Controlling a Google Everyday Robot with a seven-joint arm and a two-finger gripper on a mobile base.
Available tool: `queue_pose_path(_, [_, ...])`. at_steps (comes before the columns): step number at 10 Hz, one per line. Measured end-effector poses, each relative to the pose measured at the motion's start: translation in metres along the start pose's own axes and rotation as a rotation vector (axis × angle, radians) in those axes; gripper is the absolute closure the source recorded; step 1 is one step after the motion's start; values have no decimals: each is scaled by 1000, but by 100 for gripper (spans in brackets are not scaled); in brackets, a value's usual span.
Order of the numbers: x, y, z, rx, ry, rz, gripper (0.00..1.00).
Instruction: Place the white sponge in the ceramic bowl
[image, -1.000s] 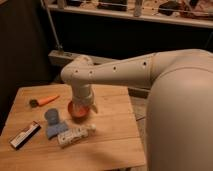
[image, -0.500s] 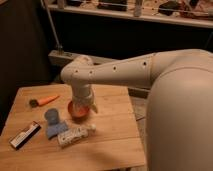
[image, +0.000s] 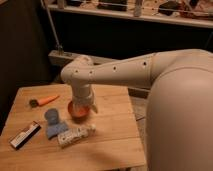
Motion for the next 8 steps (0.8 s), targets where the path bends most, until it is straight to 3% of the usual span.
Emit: queue_pose_path(8, [-2, 5, -5, -1, -15, -15, 35])
